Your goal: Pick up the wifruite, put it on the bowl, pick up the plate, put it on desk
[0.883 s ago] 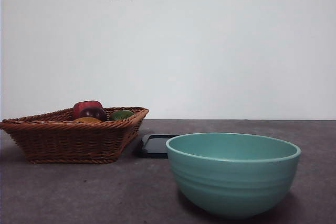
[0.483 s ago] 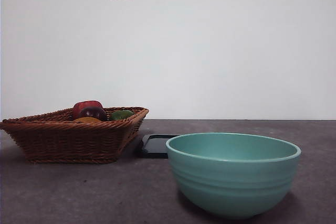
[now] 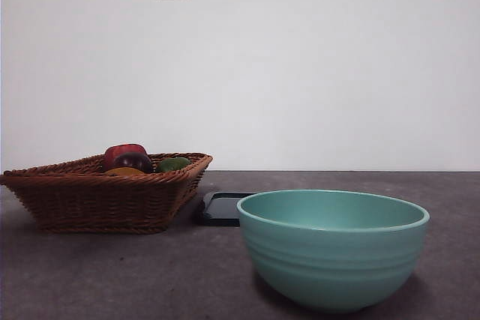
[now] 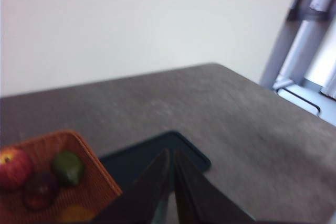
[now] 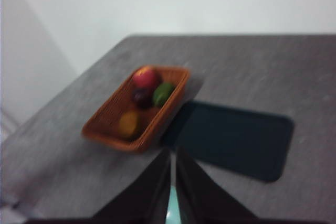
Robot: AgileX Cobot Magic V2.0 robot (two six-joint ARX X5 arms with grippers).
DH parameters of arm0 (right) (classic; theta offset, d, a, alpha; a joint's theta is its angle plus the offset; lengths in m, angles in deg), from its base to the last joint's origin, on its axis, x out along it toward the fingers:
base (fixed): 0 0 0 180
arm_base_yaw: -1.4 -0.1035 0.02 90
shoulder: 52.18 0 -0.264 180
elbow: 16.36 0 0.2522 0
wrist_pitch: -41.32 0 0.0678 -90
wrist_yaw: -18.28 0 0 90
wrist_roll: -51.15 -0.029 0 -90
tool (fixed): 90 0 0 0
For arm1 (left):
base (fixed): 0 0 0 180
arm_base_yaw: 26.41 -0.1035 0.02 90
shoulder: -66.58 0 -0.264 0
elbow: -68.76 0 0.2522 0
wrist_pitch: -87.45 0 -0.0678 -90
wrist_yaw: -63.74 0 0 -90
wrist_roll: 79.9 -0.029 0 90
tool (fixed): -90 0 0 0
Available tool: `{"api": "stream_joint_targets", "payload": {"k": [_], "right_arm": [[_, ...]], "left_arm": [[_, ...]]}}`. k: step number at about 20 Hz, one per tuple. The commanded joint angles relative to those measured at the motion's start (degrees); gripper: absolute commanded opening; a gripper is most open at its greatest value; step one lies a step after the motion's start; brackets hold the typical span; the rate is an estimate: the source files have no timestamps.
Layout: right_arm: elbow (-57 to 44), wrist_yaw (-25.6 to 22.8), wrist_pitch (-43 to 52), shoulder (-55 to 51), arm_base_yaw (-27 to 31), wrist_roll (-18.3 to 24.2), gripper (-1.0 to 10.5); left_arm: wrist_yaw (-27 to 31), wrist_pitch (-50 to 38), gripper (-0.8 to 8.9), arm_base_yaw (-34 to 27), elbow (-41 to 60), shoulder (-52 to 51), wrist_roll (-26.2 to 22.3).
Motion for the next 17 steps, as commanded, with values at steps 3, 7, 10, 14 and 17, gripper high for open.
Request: {"api": "stream_joint_targets", "payload": {"k": [3, 7, 10, 14, 17], "right_arm": [[1.1, 1.4, -0.7, 0.3, -1.3, 3.5, 0.1], [1.1, 0.6, -1.5, 0.3, -4.7, 5.4, 0.1], [1.1, -2.1, -2.7, 0.3, -7.5, 6.7, 0.1], [1.1, -2.3, -2.9, 0.3, -10.4, 6.9, 0.1], [1.1, -2.3, -3.1, 0.3, -11.5, 6.9, 0.1]], "left_arm": [[-2.5, 4.3, 0.15, 0.3, -1.4, 1.3, 0.5], [-4.0, 11.0, 0.15, 0.4, -1.4, 1.7, 0.3], [-5.4, 15.3, 0.15, 0.4, -1.4, 2.2, -0.1], [-5.4, 17.3, 0.16, 0.4, -1.4, 2.2, 0.0], [-5.4, 17.0, 0.18, 0.3, -1.4, 2.2, 0.0]]}}
